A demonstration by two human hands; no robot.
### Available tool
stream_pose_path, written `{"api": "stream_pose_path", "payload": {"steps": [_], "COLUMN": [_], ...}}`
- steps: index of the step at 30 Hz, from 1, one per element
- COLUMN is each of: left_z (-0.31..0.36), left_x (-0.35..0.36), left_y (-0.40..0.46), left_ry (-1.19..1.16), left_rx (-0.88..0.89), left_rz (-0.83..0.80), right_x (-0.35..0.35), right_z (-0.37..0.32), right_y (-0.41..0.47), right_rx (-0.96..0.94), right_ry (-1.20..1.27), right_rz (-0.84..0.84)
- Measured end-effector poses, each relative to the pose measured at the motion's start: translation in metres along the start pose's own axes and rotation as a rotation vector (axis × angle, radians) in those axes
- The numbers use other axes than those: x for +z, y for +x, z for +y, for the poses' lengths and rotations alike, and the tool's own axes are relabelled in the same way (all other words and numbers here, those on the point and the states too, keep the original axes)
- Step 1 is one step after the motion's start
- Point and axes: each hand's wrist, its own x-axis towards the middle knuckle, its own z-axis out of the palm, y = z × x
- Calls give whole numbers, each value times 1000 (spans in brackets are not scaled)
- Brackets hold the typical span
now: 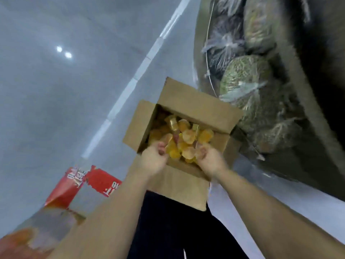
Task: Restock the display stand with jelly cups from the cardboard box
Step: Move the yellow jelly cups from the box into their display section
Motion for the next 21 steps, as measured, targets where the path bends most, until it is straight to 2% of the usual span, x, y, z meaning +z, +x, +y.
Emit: {"api": "stream_pose_path", "payload": {"steps": [2,5,9,11,14,17,21], "left_z": [-10,-21,-22,-18,-14,-16,0], "left_x": [22,47,66,71,69,55,10], "left_y": [50,120,183,201,199,150,30], "left_ry": [-5,-69,-199,-218,-153,-316,-564], "left_rx": [-17,-52,-117,-189,-185,-101,55], "left_rz": [8,57,94,125,191,189,97], "right_x": [21,46,73,78,71,48,12], "right_z": [9,15,19,23,26,21,-7], "right_y": [49,107,141,146,128,83,-14], "right_rx": [-98,-208,-304,-360,-282,-213,-184], "right_ry": [-141,-226,-496,-525,-270,-49,328], "right_rz": [11,89,322,396,347,362,229]}}
